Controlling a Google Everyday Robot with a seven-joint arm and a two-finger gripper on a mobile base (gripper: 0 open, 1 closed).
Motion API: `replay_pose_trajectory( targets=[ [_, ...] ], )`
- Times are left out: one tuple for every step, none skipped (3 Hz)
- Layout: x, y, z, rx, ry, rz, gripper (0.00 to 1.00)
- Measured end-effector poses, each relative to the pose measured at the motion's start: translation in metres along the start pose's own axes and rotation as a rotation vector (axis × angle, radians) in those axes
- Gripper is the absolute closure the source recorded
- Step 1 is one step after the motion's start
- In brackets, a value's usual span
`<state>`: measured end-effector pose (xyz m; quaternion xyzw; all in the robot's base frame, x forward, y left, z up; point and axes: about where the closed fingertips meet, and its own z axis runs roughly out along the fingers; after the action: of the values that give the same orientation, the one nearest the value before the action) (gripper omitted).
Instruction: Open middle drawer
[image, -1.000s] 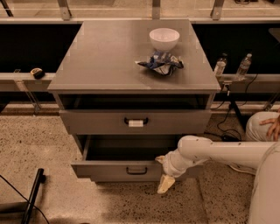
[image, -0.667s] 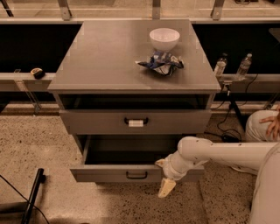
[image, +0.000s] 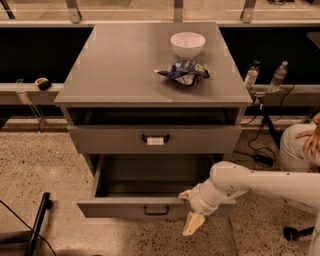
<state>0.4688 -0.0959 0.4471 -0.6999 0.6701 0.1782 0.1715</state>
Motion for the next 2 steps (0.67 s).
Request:
replay_pose_trajectory(
  targets=[
    [0.004, 0.037, -0.003, -0.028, -0.014, 0.058, 0.24],
    [0.005, 0.058, -0.011, -0.029, -0.019, 0.090, 0.24]
  ],
)
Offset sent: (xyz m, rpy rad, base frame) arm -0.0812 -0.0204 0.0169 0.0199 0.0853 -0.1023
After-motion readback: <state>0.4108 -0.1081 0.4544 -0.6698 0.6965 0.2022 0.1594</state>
